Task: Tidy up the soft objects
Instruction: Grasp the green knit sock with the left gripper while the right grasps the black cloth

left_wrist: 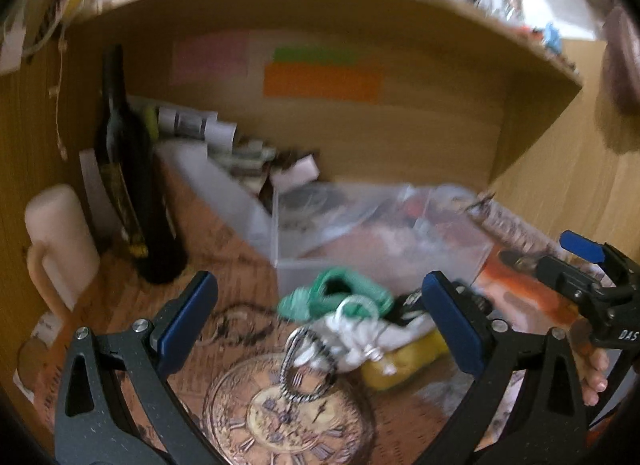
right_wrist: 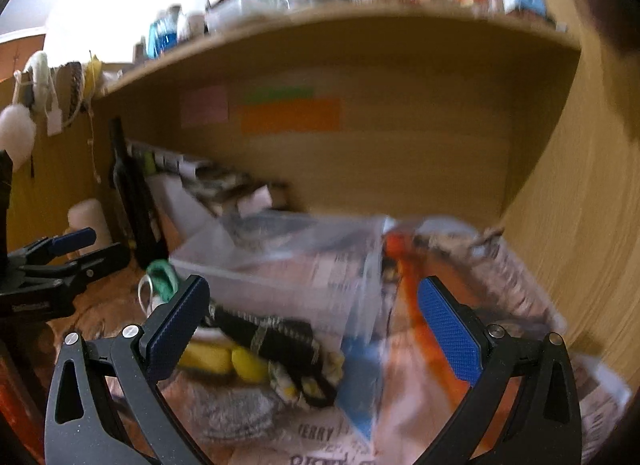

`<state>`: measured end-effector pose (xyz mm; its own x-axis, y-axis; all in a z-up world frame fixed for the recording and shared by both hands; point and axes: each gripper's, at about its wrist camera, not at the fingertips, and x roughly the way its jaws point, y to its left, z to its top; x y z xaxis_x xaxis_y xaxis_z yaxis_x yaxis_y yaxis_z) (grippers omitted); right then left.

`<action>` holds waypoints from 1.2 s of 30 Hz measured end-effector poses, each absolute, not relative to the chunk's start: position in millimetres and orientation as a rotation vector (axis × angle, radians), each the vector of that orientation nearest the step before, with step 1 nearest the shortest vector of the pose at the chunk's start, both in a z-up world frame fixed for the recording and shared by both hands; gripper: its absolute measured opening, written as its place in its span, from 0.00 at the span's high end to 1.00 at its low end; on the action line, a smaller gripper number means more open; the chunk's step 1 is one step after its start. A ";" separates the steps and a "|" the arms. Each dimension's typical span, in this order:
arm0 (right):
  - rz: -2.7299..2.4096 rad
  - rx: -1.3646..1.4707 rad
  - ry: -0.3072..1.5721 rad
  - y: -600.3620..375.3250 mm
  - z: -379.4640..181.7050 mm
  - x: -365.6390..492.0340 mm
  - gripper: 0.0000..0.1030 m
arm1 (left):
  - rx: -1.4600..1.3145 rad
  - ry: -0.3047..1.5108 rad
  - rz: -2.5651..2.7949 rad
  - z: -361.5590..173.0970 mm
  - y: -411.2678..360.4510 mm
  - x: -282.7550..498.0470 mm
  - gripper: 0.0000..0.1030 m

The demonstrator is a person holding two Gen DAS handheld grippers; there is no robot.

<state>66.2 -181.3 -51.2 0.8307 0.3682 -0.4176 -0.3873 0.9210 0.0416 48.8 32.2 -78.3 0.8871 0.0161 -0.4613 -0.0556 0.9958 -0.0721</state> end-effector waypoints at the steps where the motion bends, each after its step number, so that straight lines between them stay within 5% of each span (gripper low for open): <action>1: 0.408 -0.041 0.455 -181.3 -56.7 69.0 0.00 | -0.087 0.495 0.040 -83.8 33.5 51.5 0.00; 14: 0.527 -0.046 0.672 -161.1 -99.2 98.2 0.17 | -0.093 0.544 -0.013 -94.2 26.0 83.8 0.00; 18: 0.552 -0.071 0.699 -151.6 -102.5 104.7 0.30 | -0.079 0.564 -0.002 -98.4 23.1 95.1 0.01; 24: 0.574 -0.052 0.735 -149.1 -108.2 112.0 0.48 | -0.131 0.620 -0.010 -111.2 33.5 105.8 0.22; 28: 0.581 -0.029 0.735 -150.7 -106.7 114.1 0.65 | -0.151 0.641 -0.021 -115.6 36.8 107.5 0.49; 32: 0.575 -0.016 0.720 -151.9 -105.5 113.7 0.75 | -0.165 0.650 -0.034 -116.8 38.3 106.0 0.66; 36: 0.551 -0.015 0.691 -153.4 -100.8 110.3 0.81 | -0.178 0.638 -0.046 -110.6 39.8 101.1 0.73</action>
